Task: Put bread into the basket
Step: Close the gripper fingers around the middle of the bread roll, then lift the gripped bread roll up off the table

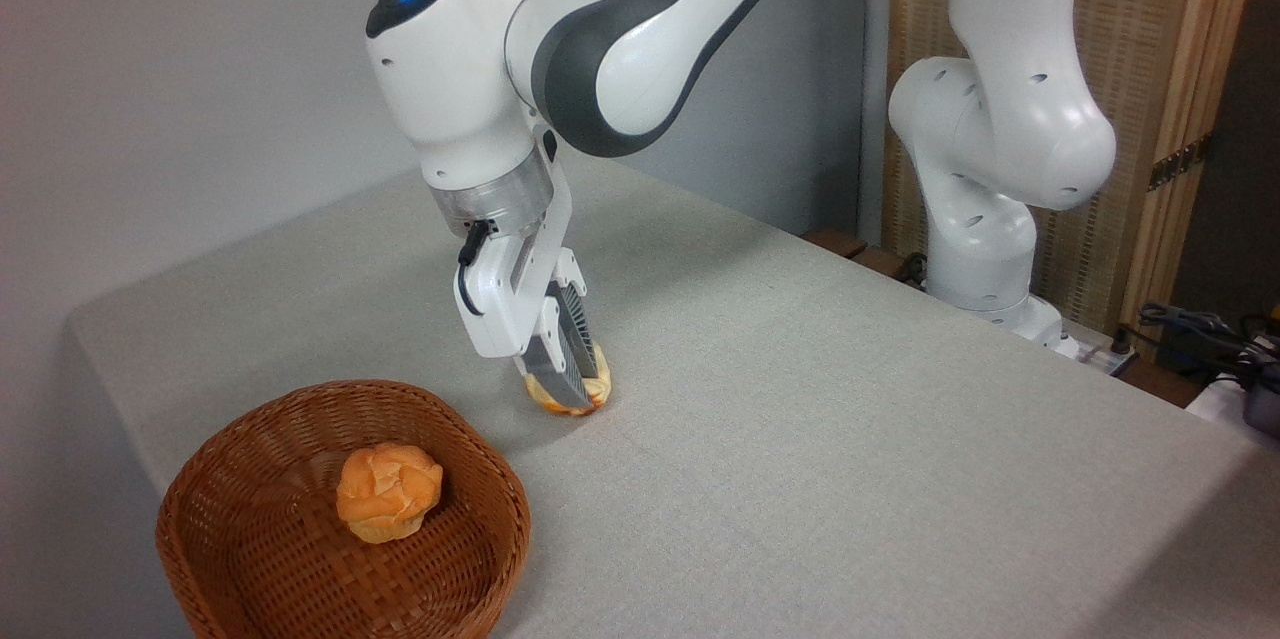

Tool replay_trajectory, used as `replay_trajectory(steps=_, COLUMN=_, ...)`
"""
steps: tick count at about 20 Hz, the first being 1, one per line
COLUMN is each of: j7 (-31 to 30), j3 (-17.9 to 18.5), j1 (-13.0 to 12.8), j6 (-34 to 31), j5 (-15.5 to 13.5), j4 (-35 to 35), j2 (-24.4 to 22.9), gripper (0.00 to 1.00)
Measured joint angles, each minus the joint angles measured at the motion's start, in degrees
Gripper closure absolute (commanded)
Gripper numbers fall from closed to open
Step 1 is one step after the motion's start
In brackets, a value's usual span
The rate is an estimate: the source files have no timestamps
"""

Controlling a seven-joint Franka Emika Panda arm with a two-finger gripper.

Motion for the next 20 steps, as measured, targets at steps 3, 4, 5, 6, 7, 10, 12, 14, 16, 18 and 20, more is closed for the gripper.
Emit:
replay_trajectory(steps=3, j7=0.00, j3=-0.06, j1=-0.01, j6=-0.23, j5=0.00, j4=0.00, j2=-0.53, gripper=1.00)
replay_trajectory(steps=4, j7=0.00, j3=-0.09, j1=-0.01, j6=-0.27, j5=0.00, j4=0.00, j2=-0.65, gripper=1.00)
replay_trajectory(steps=5, j7=0.00, j3=-0.12, j1=-0.01, j6=-0.39, j5=0.00, j4=0.00, j2=-0.78, gripper=1.00)
replay_trajectory(steps=6, j7=0.00, j3=-0.16, j1=-0.01, j6=-0.49, j5=0.00, j4=0.05, j2=-0.90, gripper=1.00)
replay_trajectory(steps=7, j7=0.00, j3=-0.19, j1=-0.01, j6=-0.77, j5=0.00, j4=0.23, j2=-1.01, gripper=1.00)
replay_trajectory(steps=10, j7=0.00, j3=-0.49, j1=-0.02, j6=-3.31, j5=-0.45, j4=2.13, j2=-1.32, gripper=1.00)
replay_trajectory(steps=12, j7=0.00, j3=-0.64, j1=-0.05, j6=-5.57, j5=-1.96, j4=4.29, j2=-1.51, gripper=1.00)
replay_trajectory(steps=14, j7=-0.01, j3=-0.66, j1=-0.08, j6=-7.12, j5=-2.66, j4=6.06, j2=-1.79, gripper=1.00)
replay_trajectory(steps=16, j7=-0.04, j3=-0.66, j1=-0.08, j6=-7.84, j5=-2.93, j4=6.87, j2=-2.20, gripper=1.00)
replay_trajectory(steps=18, j7=-0.35, j3=-0.66, j1=-0.08, j6=-7.91, j5=-3.51, j4=7.20, j2=-2.58, gripper=1.00)
replay_trajectory(steps=20, j7=-0.49, j3=-0.66, j1=-0.08, j6=-7.91, j5=-4.25, j4=7.51, j2=-2.84, gripper=1.00)
